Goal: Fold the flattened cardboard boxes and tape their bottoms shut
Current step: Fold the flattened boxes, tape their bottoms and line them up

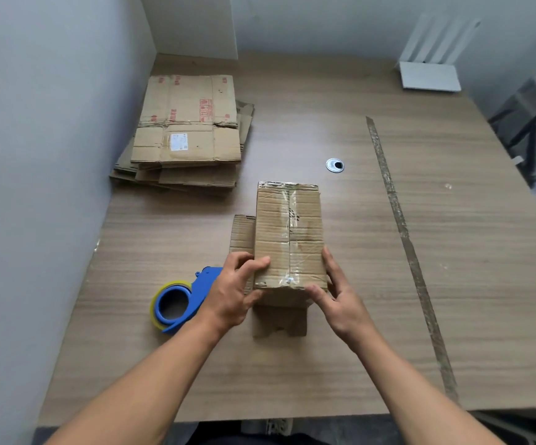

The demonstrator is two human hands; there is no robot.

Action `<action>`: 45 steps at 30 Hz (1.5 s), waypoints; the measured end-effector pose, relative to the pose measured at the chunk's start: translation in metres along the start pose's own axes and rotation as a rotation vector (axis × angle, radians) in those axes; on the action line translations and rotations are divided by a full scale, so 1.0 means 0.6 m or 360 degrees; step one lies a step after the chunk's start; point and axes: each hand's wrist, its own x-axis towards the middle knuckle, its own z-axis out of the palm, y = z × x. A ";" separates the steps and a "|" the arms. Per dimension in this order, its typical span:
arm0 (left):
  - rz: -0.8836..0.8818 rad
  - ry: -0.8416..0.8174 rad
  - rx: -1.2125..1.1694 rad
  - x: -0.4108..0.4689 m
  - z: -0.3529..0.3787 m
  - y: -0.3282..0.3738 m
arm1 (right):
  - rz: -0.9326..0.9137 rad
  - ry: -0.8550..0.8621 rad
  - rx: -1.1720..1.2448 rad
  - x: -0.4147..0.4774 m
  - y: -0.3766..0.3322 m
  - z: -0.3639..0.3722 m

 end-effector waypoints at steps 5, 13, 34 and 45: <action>-0.0051 -0.0082 -0.0186 -0.005 -0.019 0.022 | -0.0153 0.0109 -0.0277 -0.007 0.001 -0.001; 0.0239 -0.0198 0.0280 0.013 -0.043 0.008 | -0.0356 -0.0043 -0.0615 0.006 0.010 -0.016; -0.0714 0.0242 -0.0753 -0.038 0.023 0.084 | 0.0114 0.0201 0.0107 0.001 -0.008 0.035; -0.0814 0.0020 -0.0906 -0.012 -0.010 0.093 | 0.0314 0.0244 0.0381 -0.028 -0.059 -0.009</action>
